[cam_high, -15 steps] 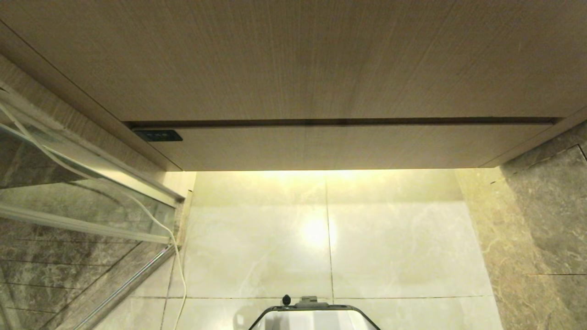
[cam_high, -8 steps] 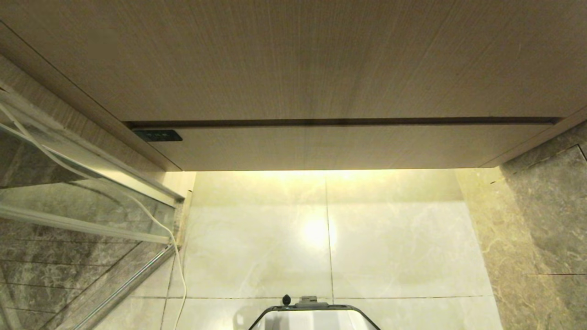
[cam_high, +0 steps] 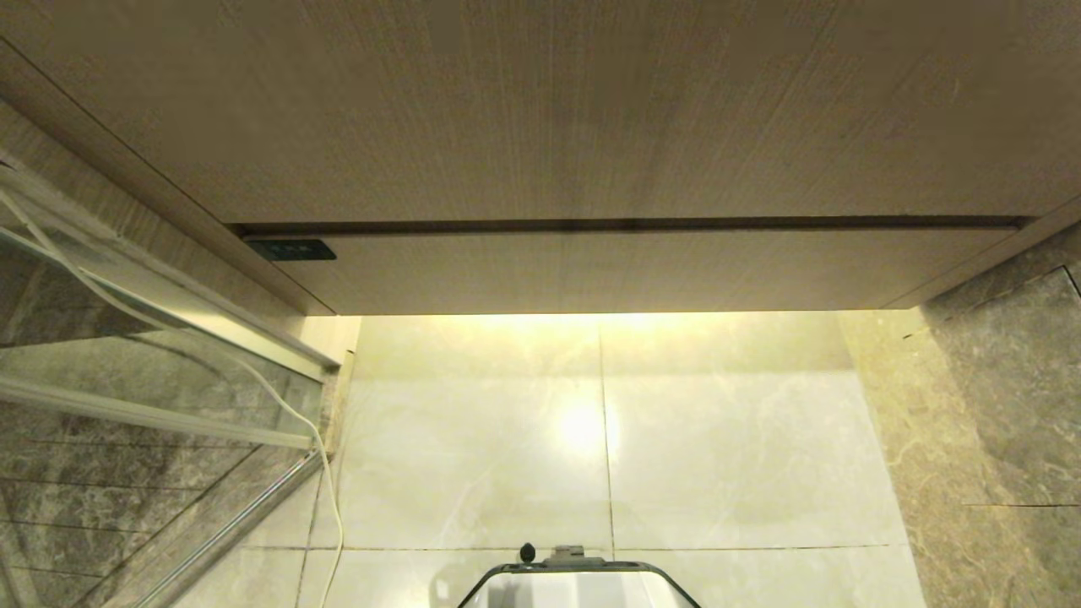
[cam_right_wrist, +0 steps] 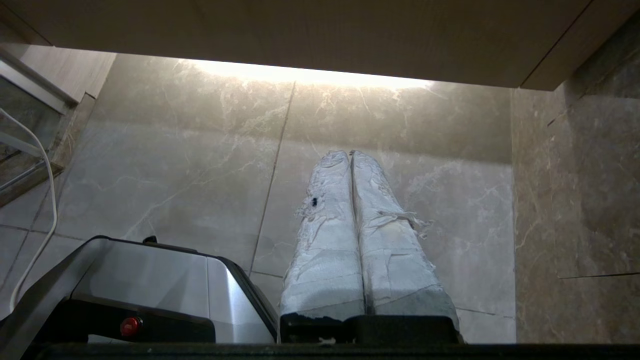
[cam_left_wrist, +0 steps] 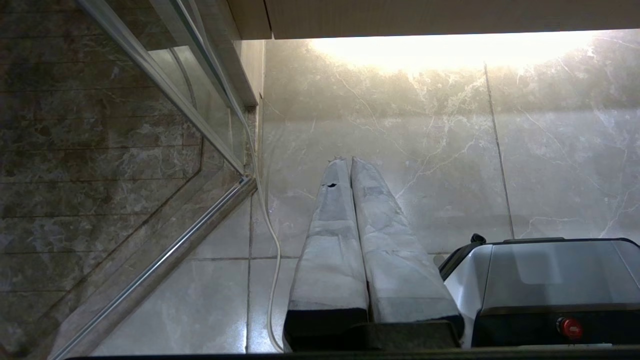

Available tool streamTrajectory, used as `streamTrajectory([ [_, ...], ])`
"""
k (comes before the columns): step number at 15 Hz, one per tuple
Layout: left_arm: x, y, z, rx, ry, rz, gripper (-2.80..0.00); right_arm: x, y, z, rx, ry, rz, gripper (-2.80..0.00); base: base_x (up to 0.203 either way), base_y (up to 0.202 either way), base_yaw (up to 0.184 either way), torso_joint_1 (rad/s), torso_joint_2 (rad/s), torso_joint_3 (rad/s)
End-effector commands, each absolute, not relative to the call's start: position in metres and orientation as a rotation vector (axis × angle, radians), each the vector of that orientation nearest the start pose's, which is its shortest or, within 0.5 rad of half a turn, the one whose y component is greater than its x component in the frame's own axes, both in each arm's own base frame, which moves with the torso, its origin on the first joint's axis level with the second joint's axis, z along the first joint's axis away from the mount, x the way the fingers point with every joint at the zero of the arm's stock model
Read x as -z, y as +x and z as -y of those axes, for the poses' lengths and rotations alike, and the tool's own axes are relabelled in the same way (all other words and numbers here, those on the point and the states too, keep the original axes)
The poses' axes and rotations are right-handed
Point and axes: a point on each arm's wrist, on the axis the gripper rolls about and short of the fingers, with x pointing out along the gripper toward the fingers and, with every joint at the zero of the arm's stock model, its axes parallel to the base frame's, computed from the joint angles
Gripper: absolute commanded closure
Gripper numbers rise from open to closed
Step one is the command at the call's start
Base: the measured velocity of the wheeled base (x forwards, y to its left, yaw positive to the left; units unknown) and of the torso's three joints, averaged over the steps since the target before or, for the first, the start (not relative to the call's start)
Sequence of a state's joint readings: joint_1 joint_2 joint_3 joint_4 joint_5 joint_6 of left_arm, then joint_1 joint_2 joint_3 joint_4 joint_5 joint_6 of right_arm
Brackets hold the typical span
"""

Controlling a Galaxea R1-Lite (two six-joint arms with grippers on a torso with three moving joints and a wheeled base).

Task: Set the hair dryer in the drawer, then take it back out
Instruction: Pull open the drawer

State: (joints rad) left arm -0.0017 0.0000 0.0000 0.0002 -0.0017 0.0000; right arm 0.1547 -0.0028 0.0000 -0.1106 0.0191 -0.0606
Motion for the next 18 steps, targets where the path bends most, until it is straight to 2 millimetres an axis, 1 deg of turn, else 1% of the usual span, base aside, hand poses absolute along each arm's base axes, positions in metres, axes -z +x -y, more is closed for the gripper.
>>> streamTrajectory([
  [1,-0.0751,-0.0227,0.0000,0.003,0.000,-0.002,0.00,-0.0749,-0.0230,0.0031,-0.171,-0.054,0.117,0.00,0.000,0.000,0.000,0.000,0.00,0.000],
  [18,-0.0751,-0.0227,0.0000,0.003,0.000,-0.002,0.00,-0.0749,-0.0230,0.0031,-0.171,-0.054,0.117,0.00,0.000,0.000,0.000,0.000,0.00,0.000],
])
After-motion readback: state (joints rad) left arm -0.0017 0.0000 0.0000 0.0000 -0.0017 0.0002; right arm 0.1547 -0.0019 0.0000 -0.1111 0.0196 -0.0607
